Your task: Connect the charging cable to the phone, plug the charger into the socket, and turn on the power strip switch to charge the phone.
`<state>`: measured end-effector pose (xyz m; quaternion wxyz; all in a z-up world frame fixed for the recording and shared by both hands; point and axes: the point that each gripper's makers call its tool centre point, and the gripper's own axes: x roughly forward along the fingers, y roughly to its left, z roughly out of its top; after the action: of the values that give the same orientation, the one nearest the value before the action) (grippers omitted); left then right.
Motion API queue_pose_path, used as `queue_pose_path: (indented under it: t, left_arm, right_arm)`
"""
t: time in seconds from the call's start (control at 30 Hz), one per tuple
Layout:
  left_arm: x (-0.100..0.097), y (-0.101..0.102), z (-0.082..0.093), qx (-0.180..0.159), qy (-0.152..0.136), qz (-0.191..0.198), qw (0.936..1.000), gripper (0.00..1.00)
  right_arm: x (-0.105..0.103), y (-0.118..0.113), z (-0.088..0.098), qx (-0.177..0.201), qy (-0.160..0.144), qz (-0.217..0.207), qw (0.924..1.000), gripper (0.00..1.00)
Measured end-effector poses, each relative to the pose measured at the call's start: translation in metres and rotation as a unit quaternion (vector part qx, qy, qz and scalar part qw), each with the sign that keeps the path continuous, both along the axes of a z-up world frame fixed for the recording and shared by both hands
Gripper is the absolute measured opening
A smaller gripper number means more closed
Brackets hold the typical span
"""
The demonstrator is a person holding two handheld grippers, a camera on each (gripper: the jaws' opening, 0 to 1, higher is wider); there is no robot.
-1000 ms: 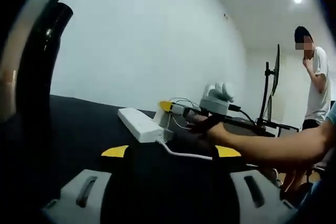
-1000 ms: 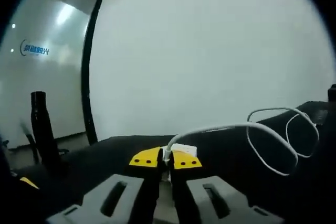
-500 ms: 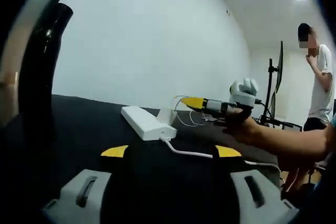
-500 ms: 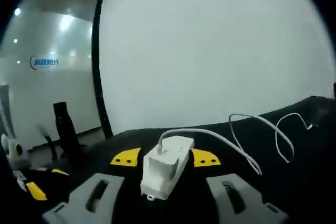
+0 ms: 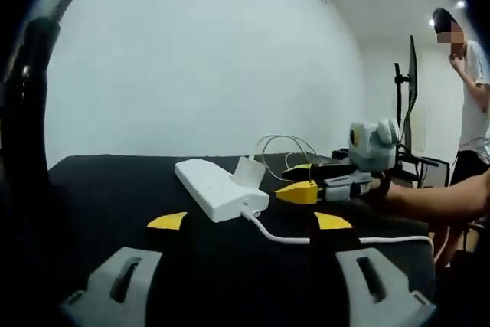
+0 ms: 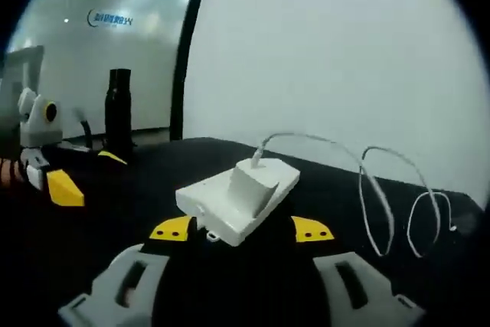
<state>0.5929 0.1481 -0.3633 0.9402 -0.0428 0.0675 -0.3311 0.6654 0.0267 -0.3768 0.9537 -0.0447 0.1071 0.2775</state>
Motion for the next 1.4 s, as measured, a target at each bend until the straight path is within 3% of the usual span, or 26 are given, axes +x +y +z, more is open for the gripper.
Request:
queue_pose_path:
  t: [0.13,0.27,0.33,0.47,0.53,0.63,0.7,0.77,0.8,0.9,0.97,1.0,1.23,1.3,1.4]
  left_arm:
    - [0.0,0.002,-0.013,0.021,0.002,-0.001,0.9998,0.6]
    - [0.002,0.002,-0.004,0.009,-0.005,-0.015,0.9998,0.6]
    - [0.005,0.001,0.0,0.007,-0.01,-0.025,0.9996,0.6]
    - [0.014,0.005,-0.004,0.018,-0.007,-0.042,0.9989,0.6]
    - [0.025,0.008,0.006,-0.005,-0.011,-0.032,0.9994,0.6]
    - [0.066,0.012,0.046,-0.058,-0.039,0.007,0.9975,0.55]
    - [0.089,0.004,0.053,-0.04,-0.044,0.011,0.9982,0.56]
    - [0.114,-0.012,0.048,-0.011,-0.028,0.001,0.9996,0.58]
    - [0.136,-0.015,0.047,-0.013,-0.02,0.007,0.9997,0.6]
    - [0.166,-0.023,0.044,-0.042,-0.006,0.008,0.9991,0.59]
    - [0.188,-0.031,0.031,-0.019,0.004,0.001,0.9998,0.59]
    - [0.197,-0.039,0.026,0.002,-0.01,-0.014,0.9998,0.59]
    - [0.209,-0.073,0.009,0.053,-0.049,-0.051,0.9961,0.56]
    - [0.206,-0.076,0.0,0.078,-0.046,-0.061,0.994,0.52]
    - [0.207,-0.08,0.004,0.068,-0.061,-0.075,0.993,0.47]
  right_arm:
    - [0.01,0.01,-0.001,0.014,-0.011,0.002,0.9998,0.49]
    - [0.009,0.014,-0.006,0.027,-0.005,0.015,0.9995,0.48]
    - [0.008,0.016,-0.009,0.042,0.013,0.022,0.9988,0.46]
    - [0.015,0.017,-0.004,0.046,0.0,0.031,0.9985,0.41]
    - [0.016,0.019,-0.005,0.042,0.001,0.036,0.9985,0.4]
    - [0.011,0.021,-0.01,0.033,0.007,0.039,0.9987,0.4]
    - [0.012,0.019,-0.008,0.037,0.001,0.04,0.9985,0.4]
    - [0.011,0.017,-0.007,0.045,0.001,0.037,0.9983,0.4]
    - [0.011,0.015,-0.006,0.049,0.002,0.034,0.9982,0.4]
    - [0.009,0.018,-0.006,0.048,-0.002,0.035,0.9982,0.4]
    - [0.008,0.022,-0.005,0.041,-0.01,0.041,0.9983,0.4]
    - [0.008,0.023,-0.005,0.04,-0.012,0.043,0.9982,0.41]
    - [0.011,0.02,-0.004,0.038,-0.015,0.034,0.9986,0.39]
    - [0.01,0.024,-0.006,0.034,-0.012,0.037,0.9987,0.39]
    - [0.009,0.025,-0.009,0.017,-0.018,0.039,0.9989,0.39]
